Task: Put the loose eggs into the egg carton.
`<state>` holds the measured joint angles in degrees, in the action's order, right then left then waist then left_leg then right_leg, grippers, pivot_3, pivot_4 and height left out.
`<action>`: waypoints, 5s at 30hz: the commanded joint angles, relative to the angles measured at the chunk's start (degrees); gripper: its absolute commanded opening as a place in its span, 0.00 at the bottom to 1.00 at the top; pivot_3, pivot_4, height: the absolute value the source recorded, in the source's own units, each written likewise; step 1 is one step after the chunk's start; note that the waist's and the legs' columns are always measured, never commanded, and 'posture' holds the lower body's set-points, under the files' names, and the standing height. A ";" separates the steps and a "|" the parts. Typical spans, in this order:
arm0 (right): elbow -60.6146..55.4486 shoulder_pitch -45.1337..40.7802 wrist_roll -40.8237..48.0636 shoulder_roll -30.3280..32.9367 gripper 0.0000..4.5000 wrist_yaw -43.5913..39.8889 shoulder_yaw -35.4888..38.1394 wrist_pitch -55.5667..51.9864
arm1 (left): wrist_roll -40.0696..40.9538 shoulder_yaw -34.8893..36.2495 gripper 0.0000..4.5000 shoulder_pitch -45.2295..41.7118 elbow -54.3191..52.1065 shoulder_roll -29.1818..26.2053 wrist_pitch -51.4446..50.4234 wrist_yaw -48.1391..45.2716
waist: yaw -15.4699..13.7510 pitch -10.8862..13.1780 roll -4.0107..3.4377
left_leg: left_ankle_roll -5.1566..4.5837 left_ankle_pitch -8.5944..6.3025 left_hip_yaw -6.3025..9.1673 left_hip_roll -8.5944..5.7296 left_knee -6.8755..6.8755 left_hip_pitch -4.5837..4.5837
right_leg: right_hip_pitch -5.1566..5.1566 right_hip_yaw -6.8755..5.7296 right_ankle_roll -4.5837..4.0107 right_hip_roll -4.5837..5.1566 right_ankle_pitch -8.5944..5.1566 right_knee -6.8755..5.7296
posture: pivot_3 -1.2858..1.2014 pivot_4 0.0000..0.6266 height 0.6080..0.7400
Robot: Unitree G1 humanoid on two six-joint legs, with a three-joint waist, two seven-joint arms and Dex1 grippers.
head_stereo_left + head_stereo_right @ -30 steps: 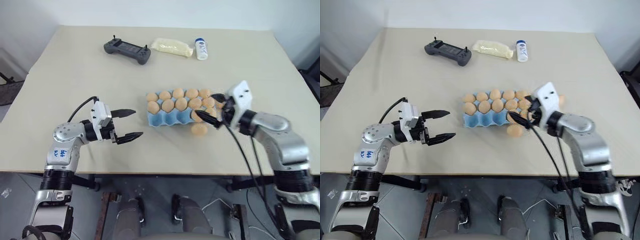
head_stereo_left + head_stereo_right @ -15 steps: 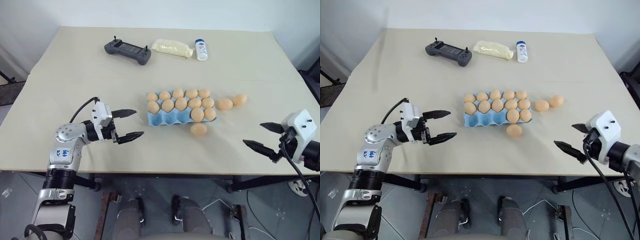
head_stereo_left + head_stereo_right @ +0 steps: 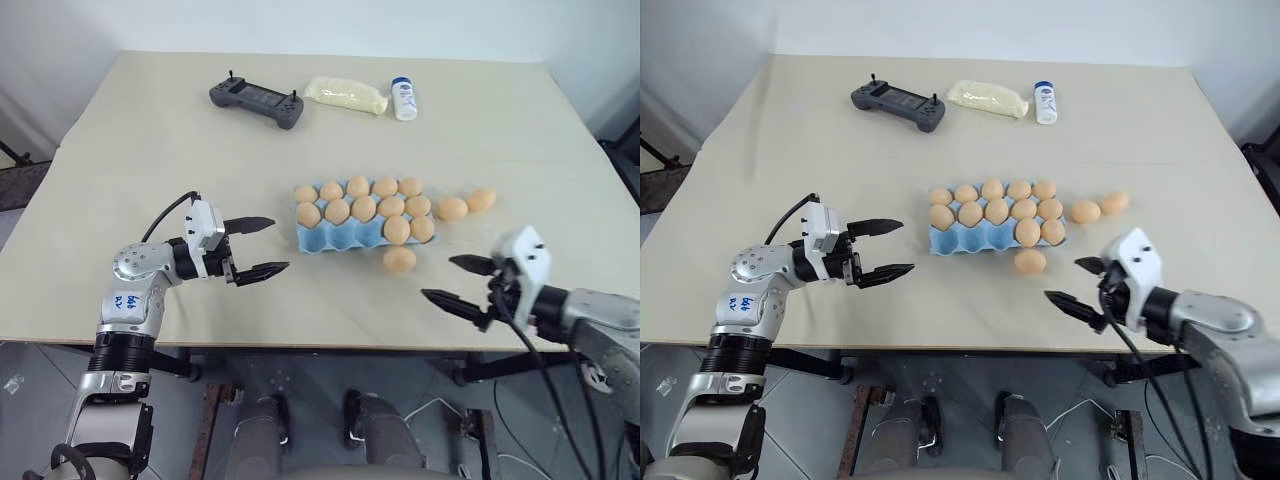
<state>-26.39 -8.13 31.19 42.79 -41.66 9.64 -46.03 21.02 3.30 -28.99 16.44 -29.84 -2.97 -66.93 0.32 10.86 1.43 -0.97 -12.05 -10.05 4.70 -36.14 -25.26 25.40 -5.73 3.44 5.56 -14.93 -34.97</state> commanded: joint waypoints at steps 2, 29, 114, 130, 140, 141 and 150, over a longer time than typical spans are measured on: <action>4.99 -4.57 -3.95 -3.77 0.99 2.13 -6.03 3.40 | 0.98 0.62 1.00 0.66 -2.73 -0.59 -0.09 0.00 | 0.00 0.00 0.00 | 0.00 0.00 -0.01 0.00 0.00 -0.01 | 0.00 0.00 0.01 0.01 0.01 -0.01 | 0.52 0.24 1.00; 13.20 -10.98 -8.26 -8.73 0.51 -1.24 -11.06 9.42 | 2.59 2.29 1.00 6.14 -9.81 -2.00 -2.17 4.02 | 0.01 0.00 0.00 | 0.01 0.00 -0.02 0.03 0.00 -0.02 | 0.05 -0.02 0.08 0.02 0.05 -0.10 | 0.52 0.24 1.00; 29.37 -15.36 -13.02 -1.37 0.99 3.40 7.37 20.79 | 2.98 2.26 1.00 3.43 -8.35 -1.74 -2.45 3.93 | 1.31 0.00 -0.01 | 0.10 0.00 -0.02 0.01 0.06 0.02 | 0.05 -0.02 -0.02 -0.02 0.09 0.02 | 0.52 0.24 1.00; 66.34 -40.46 -20.48 -10.01 0.99 16.59 4.32 33.44 | 3.89 3.52 1.00 6.52 -13.74 -2.48 -4.15 6.43 | 1.57 0.03 -0.05 | 0.08 0.06 -0.10 0.00 0.04 0.03 | 0.11 0.03 0.04 0.01 0.13 -0.26 | 0.52 0.24 1.00; 77.76 -45.61 -22.25 -11.67 0.99 19.38 3.55 37.13 | 4.02 3.62 1.00 8.77 -16.15 -1.77 -4.42 7.70 | 1.91 0.03 -0.06 | 0.14 0.09 -0.09 0.01 0.00 0.11 | 0.12 0.07 0.03 0.01 0.12 -0.49 | 0.52 0.24 1.00; 78.97 -46.02 -22.35 -11.93 0.99 19.58 3.53 37.53 | 4.03 3.54 1.00 9.05 -16.38 -1.67 -4.41 7.77 | 2.03 0.03 -0.06 | 0.15 0.10 -0.09 0.01 0.00 0.12 | 0.12 0.07 0.03 0.02 0.12 -0.50 | 0.52 0.24 1.00; 89.43 -51.00 -22.24 -13.65 0.99 21.58 4.27 40.45 | 4.05 3.52 1.00 9.49 -16.54 -1.19 -4.04 8.01 | 3.21 0.04 -0.08 | 0.16 0.15 -0.12 0.01 -0.01 0.17 | 0.13 0.11 0.03 0.01 0.12 -0.58 | 0.52 0.24 1.00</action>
<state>62.82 -57.39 8.67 28.86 -20.46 13.00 -7.28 23.62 6.08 -19.50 2.32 -31.16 -7.51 -59.28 3.53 10.90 1.35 -0.80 -11.89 -10.17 4.71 -36.13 -25.09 25.53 -5.62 3.47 5.56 -14.81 -35.58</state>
